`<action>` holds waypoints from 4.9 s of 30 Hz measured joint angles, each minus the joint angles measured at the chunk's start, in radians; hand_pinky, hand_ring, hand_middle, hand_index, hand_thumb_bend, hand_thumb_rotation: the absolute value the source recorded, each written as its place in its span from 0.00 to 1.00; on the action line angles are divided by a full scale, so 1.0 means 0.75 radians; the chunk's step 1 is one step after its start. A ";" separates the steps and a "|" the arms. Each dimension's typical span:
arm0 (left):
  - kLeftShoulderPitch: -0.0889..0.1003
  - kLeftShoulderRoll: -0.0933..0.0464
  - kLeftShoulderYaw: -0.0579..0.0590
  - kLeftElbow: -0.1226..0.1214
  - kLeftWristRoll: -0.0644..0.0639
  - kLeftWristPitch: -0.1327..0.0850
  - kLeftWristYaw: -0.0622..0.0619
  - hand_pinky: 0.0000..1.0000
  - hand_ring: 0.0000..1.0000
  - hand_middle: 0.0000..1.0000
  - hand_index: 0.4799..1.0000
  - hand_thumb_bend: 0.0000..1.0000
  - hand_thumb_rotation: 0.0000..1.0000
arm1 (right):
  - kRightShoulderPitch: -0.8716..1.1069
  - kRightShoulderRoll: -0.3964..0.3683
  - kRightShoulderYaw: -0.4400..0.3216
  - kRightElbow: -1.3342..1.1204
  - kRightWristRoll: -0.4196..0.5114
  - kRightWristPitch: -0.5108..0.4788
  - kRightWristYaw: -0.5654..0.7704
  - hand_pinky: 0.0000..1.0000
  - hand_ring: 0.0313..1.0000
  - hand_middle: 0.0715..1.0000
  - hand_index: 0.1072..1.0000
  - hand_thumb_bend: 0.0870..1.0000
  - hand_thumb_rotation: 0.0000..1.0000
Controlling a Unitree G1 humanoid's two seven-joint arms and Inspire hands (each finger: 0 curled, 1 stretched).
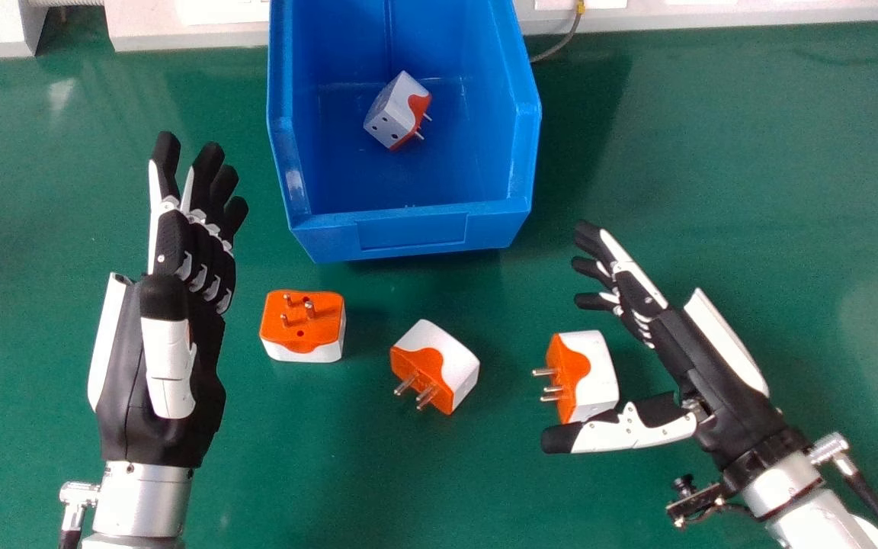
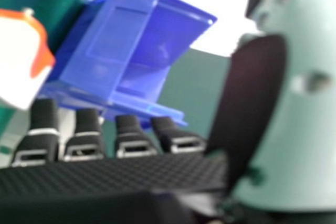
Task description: Pick all objects and put in blue box
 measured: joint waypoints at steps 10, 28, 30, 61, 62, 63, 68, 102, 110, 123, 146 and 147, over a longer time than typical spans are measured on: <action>-0.002 0.000 0.000 0.000 0.000 -0.010 -0.001 1.00 1.00 1.00 1.00 0.89 1.00 | -0.075 -0.001 0.053 0.074 -0.122 0.002 -0.094 0.83 0.93 0.96 0.95 1.00 0.28; -0.002 0.002 0.001 0.000 -0.001 -0.010 -0.005 1.00 1.00 1.00 1.00 0.90 1.00 | -0.113 -0.148 0.126 0.078 -0.256 0.029 -0.155 0.88 0.95 0.97 0.95 1.00 0.31; -0.002 0.002 0.001 0.000 -0.001 -0.010 -0.004 1.00 1.00 1.00 1.00 0.90 1.00 | -0.113 -0.162 0.138 0.068 -0.266 0.035 -0.156 0.89 0.96 0.97 0.96 1.00 0.32; -0.003 0.002 0.001 -0.006 0.011 -0.010 0.006 1.00 1.00 1.00 1.00 0.90 1.00 | -0.258 -0.256 0.427 -0.071 -0.719 0.362 -0.520 0.88 0.97 0.98 0.97 1.00 0.34; -0.003 0.002 0.001 -0.005 0.010 -0.011 0.006 1.00 1.00 1.00 1.00 0.90 1.00 | -0.260 -0.257 0.429 -0.070 -0.718 0.364 -0.519 0.88 0.97 0.98 0.97 1.00 0.34; -0.003 0.002 0.001 -0.005 0.010 -0.011 0.004 1.00 1.00 1.00 1.00 0.90 1.00 | -0.261 -0.257 0.430 -0.070 -0.716 0.365 -0.516 0.88 0.97 0.98 0.97 1.00 0.34; -0.003 0.002 0.001 -0.005 0.007 -0.011 -0.003 1.00 1.00 1.00 1.00 0.90 1.00 | -0.262 -0.257 0.432 -0.072 -0.713 0.373 -0.514 0.89 0.97 0.99 0.97 1.00 0.35; 0.001 0.003 0.005 -0.007 0.003 -0.010 -0.009 1.00 1.00 1.00 1.00 0.90 1.00 | -0.286 -0.237 0.452 0.058 -0.677 0.285 -0.763 0.43 0.46 0.47 0.50 0.56 0.01; 0.001 0.003 0.005 -0.007 0.004 -0.009 -0.008 1.00 1.00 1.00 1.00 0.91 1.00 | -0.286 -0.238 0.454 0.054 -0.681 0.287 -0.774 0.41 0.43 0.44 0.47 0.51 0.00; 0.001 0.003 0.006 -0.007 0.004 -0.009 -0.007 1.00 1.00 1.00 1.00 0.91 1.00 | -0.252 -0.246 0.401 -0.002 -0.586 0.270 -0.701 0.38 0.41 0.42 0.46 0.48 0.00; -0.005 0.002 0.000 -0.005 0.006 -0.008 -0.007 1.00 1.00 1.00 1.00 0.91 1.00 | -0.004 -0.207 0.114 -0.650 -0.042 0.219 -0.276 0.37 0.41 0.42 0.45 0.48 0.00; -0.006 0.002 0.000 -0.004 0.006 -0.008 -0.007 1.00 1.00 1.00 1.00 0.91 1.00 | -0.003 -0.205 0.104 -0.666 -0.039 0.220 -0.269 0.37 0.41 0.42 0.45 0.48 0.00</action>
